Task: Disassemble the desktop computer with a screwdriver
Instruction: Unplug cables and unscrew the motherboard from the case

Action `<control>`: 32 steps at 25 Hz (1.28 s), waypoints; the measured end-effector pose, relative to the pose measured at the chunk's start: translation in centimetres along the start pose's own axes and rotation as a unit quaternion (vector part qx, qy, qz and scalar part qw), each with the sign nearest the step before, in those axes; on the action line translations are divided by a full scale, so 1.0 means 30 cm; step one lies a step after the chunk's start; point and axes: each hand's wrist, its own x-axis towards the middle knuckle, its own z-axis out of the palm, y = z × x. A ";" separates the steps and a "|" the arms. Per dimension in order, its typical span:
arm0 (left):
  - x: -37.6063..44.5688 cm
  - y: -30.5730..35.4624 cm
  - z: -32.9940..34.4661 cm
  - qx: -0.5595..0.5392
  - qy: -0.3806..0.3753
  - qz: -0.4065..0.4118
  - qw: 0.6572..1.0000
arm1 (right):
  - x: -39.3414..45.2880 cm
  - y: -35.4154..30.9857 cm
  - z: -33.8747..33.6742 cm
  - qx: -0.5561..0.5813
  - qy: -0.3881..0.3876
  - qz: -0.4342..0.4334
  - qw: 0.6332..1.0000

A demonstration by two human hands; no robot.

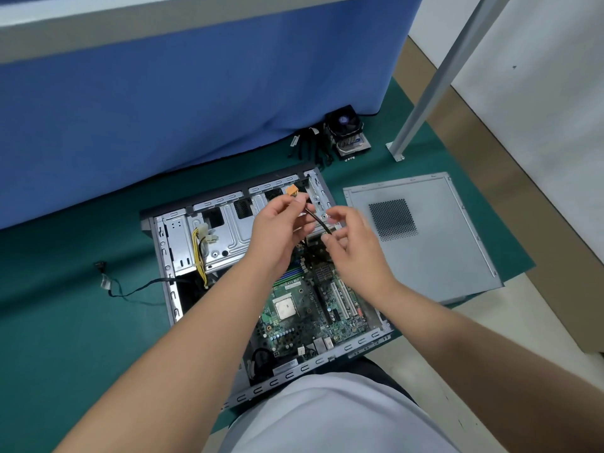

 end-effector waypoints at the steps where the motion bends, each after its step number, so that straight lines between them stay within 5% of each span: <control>1: 0.008 0.008 0.006 -0.011 0.008 0.001 1.000 | 0.002 0.010 0.003 0.031 -0.009 0.026 0.999; 5: 0.038 0.019 0.032 -0.026 0.036 0.003 0.999 | -0.008 0.040 0.009 0.052 -0.040 0.050 0.997; 9: 0.063 0.008 -0.005 0.213 0.047 0.025 0.976 | 0.021 0.053 -0.027 0.044 -0.019 0.058 0.997; 12: 0.074 0.017 -0.084 0.280 0.069 0.045 0.956 | 0.072 0.063 -0.064 0.056 0.004 0.085 0.995; 17: 0.070 -0.005 -0.205 0.499 0.018 0.148 0.854 | 0.159 0.053 -0.068 0.010 -0.017 0.130 0.991; 23: 0.069 -0.042 -0.226 0.496 0.012 0.148 0.856 | 0.242 0.033 -0.018 -0.134 -0.040 0.164 0.977; 27: 0.051 -0.059 -0.183 0.539 0.031 0.222 0.812 | 0.324 0.000 0.009 -0.186 -0.026 0.164 0.968; 32: -0.003 -0.160 -0.038 0.566 -0.074 0.162 0.805 | 0.381 -0.021 0.029 -0.228 -0.049 0.172 0.957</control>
